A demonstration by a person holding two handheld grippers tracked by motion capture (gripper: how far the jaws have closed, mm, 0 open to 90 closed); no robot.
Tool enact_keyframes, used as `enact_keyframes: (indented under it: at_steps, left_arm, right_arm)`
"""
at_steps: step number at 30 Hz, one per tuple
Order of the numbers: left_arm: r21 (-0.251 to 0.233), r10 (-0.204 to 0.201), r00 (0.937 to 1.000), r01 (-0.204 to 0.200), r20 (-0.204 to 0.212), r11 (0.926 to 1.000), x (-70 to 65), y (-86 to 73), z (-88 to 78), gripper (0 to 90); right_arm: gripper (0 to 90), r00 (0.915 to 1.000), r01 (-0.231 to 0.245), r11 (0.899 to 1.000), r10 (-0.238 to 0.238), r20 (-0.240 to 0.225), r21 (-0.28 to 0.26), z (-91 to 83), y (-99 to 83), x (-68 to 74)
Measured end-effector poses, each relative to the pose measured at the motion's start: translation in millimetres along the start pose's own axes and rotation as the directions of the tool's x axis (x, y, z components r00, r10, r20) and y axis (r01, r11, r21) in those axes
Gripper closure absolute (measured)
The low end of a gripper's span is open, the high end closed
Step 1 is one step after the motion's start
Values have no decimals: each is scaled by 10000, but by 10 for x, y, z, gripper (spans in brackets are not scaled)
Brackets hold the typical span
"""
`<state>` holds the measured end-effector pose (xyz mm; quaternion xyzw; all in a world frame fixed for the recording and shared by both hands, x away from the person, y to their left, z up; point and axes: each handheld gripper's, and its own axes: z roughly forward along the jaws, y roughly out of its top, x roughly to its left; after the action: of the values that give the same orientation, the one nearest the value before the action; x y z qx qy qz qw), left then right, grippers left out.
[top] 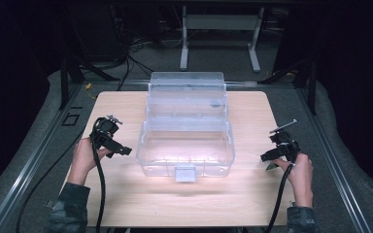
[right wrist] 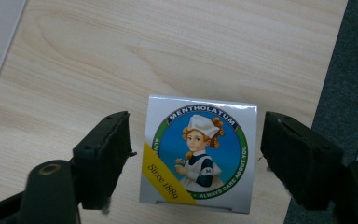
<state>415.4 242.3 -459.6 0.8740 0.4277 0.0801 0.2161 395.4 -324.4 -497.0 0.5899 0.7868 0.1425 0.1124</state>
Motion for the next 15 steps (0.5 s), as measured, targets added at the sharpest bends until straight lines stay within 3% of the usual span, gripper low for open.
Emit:
enact_keyframes:
  at_steps: [4, 7, 15]
  left_arm:
    - [44, -1, 10000, 1, 10, 10000, -4, 2, 13, 0]
    - [81, 35, 10000, -35, -1, 10000, -6, 3, 17, 0]
    - [95, 74, 10000, -74, 2, 9999, -5, 2, 17, 0]
  right_arm:
    - [335, 9999, -104, 9997, 104, 25, 217, 26, -3, -24]
    - [433, 9999, -136, 9999, 135, 15, 22, 37, -11, -25]
    - [448, 10000, 15, 10000, -15, -15, -9, 1, -17, -16]
